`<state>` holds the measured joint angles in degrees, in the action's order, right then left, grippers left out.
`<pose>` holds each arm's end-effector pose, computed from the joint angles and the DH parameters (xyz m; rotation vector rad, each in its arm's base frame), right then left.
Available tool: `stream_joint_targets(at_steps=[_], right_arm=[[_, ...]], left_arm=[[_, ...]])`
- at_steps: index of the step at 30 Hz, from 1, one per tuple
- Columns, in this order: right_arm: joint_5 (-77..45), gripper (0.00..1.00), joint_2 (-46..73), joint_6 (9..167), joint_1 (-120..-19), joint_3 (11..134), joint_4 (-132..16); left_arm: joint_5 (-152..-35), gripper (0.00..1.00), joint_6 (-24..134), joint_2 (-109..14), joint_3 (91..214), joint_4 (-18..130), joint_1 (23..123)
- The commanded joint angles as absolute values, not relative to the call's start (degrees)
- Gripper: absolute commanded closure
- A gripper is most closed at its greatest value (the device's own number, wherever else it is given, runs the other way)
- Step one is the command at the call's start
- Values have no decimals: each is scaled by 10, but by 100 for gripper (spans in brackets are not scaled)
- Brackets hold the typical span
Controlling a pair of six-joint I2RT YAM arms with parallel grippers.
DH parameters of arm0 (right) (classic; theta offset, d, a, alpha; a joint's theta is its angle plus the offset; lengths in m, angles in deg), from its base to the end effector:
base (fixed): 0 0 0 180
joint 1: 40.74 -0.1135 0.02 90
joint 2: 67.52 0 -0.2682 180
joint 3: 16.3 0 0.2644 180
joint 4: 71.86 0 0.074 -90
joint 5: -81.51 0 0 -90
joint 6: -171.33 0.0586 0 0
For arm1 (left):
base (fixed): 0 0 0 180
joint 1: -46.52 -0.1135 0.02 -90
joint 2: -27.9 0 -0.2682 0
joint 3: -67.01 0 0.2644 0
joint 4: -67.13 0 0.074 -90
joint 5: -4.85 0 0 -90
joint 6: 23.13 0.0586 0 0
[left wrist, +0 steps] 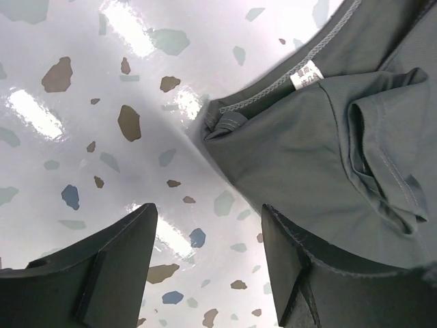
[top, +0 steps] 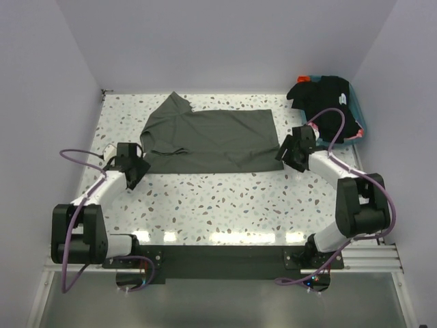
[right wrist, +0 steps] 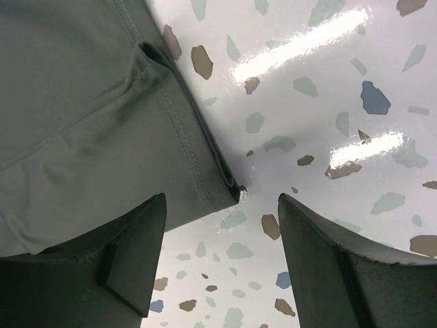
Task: Fold and stack the t-shirts
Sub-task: Fold the tshirt
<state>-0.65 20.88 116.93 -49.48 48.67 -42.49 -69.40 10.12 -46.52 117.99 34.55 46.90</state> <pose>0.3323 0.0430 0.1713 0.6332 2.4050 0.1580 0.2635 0.0142 0.1585 -1.2707 2.1483 -0.0614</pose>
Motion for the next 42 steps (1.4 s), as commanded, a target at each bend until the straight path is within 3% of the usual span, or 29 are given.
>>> stream_joint_targets(at_steps=[1, 12, 15, 18, 19, 20, 24, 27, 38, 42], right_arm=[[-11, 31, 219, 1175, -499, 479, -448], [-19, 34, 295, 1185, -499, 503, -469], [-30, 39, 308, 1190, -500, 505, -473], [-35, 54, 316, 1195, -499, 503, -478], [-35, 65, 317, 1194, -500, 503, -478], [-35, 70, 317, 1192, -499, 504, -478], [-30, 94, 314, 1186, -499, 506, -463], [-22, 100, 290, 1181, -498, 496, -451], [-35, 100, 133, 1171, -471, 406, -377], [-62, 100, 36, 1183, -466, 346, -333]], left_arm=[[-671, 34, 86, -479, 1180, 389, 468], [-675, 48, 104, -555, 1197, 456, 468], [-663, 54, 104, -560, 1194, 450, 469], [-656, 64, 109, -567, 1194, 448, 467], [-657, 69, 112, -568, 1195, 452, 466], [-658, 73, 115, -570, 1198, 453, 465], [-658, 100, 119, -573, 1210, 440, 465], [-648, 100, 111, -550, 1211, 414, 465], [-574, 100, 62, -408, 1185, 237, 465], [-552, 100, 33, -300, 1141, 179, 465]])
